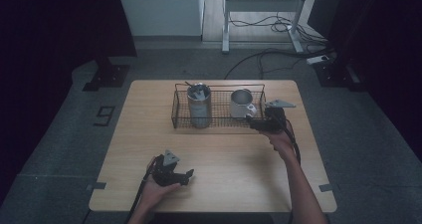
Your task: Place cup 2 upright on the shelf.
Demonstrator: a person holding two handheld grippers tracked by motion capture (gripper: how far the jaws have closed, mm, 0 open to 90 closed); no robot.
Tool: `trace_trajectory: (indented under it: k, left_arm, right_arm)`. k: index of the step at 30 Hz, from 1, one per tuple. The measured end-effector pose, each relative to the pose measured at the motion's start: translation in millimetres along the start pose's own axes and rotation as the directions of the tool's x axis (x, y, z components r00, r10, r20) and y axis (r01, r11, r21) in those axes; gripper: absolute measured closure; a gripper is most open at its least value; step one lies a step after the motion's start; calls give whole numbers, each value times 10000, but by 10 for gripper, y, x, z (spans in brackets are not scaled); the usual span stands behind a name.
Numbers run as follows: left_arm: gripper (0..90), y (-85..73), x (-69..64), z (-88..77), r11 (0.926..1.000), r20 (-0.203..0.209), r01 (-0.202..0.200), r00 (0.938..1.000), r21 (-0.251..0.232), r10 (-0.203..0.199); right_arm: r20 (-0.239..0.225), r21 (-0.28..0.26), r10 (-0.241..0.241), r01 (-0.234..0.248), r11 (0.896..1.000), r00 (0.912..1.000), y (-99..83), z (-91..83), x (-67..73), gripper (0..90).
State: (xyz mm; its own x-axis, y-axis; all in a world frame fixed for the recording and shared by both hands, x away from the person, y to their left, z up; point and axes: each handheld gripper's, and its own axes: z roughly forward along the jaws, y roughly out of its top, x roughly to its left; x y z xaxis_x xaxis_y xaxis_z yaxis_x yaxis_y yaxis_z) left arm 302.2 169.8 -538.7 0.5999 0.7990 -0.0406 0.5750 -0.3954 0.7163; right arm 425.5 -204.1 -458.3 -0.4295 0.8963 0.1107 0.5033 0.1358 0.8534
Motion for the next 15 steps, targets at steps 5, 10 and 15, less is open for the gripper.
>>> trace_trajectory:
  k: [5, 10, 15]
  left_arm:
    - [104, -14, 14, -8, 10000, -94, 48, 9999, -2, -48]
    - [104, -20, 25, -8, 10000, -114, 81, 9999, 9, -81]
    - [104, -27, 29, 0, 10000, -126, 72, 9999, 61, -71]
  right_arm:
    - [-95, -37, 190, -190, 9998, 9998, -175, -102, 1, 134]
    - [-252, -245, 182, -188, 9995, 9995, -335, -232, 36, 136]
    - [-390, -419, 206, -222, 9989, 9990, -543, -403, 54, 145]
